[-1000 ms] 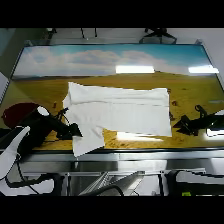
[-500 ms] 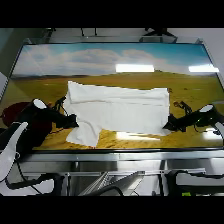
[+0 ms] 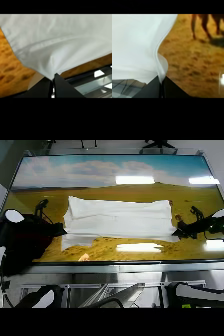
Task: Fold the shirts.
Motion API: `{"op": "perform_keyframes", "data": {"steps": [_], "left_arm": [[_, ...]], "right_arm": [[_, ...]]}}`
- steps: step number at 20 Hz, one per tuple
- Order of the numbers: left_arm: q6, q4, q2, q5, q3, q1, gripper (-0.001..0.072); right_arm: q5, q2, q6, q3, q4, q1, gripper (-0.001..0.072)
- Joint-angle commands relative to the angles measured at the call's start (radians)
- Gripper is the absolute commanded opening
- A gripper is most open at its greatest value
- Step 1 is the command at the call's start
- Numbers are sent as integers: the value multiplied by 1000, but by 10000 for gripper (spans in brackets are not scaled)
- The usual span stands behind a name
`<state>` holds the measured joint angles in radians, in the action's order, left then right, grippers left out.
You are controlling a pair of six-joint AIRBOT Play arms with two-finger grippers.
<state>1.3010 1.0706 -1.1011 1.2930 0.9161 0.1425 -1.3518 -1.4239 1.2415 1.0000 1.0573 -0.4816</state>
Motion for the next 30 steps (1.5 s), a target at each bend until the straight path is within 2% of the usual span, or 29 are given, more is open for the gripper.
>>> {"op": "perform_keyframes", "data": {"steps": [1, 4, 7, 10, 13, 15, 18, 19, 20, 21, 22, 24, 25, 26, 28, 30], "left_arm": [[5, 26, 79, -41, 25, -6, 12], [5, 29, -16, -55, 177, -86, 12], [-5, 32, -208, -71, 412, -138, 12], [-18, 37, -442, -64, 648, -143, 12], [-21, 36, -659, -67, 804, -142, 12], [-29, 36, -781, -63, 883, -146, 12], [-24, 35, -917, -61, 1005, -146, 14], [-12, 34, -945, -61, 1045, -146, 19], [-9, 29, -960, -57, 1076, -146, 297], [-4, 27, -969, -54, 1103, -146, 699], [2, 28, -970, -47, 1122, -146, 694], [2, 29, -969, -25, 1154, -141, 694], [7, 28, -967, -19, 1164, -132, 694], [19, 28, -958, -21, 1158, -121, 694], [55, 27, -918, -32, 1106, -100, 694], [55, 27, -884, -1, 1069, -81, 694]], "right_arm": [[-4, 19, -43, 13, -183, -9, 16], [73, 14, -112, 43, -349, 14, 16], [188, -4, -148, 93, -406, 50, 16], [348, -58, -186, 128, -414, 90, 16], [441, -170, -226, 147, -415, 116, 16], [463, -250, -243, 156, -415, 116, 16], [462, -309, -354, 159, -415, 116, 26], [462, -307, -379, 162, -415, 115, 48], [453, -303, -382, 177, -414, 112, 252], [435, -294, -382, 197, -410, 106, 450], [418, -285, -382, 229, -388, 98, 512], [410, -282, -366, 303, -290, 95, 516], [427, -285, -320, 327, -237, 95, 565], [449, -290, -282, 342, -202, 95, 687], [456, -317, -267, 348, -196, 95, 690], [406, -360, -257, 348, -211, 95, 690]]}}
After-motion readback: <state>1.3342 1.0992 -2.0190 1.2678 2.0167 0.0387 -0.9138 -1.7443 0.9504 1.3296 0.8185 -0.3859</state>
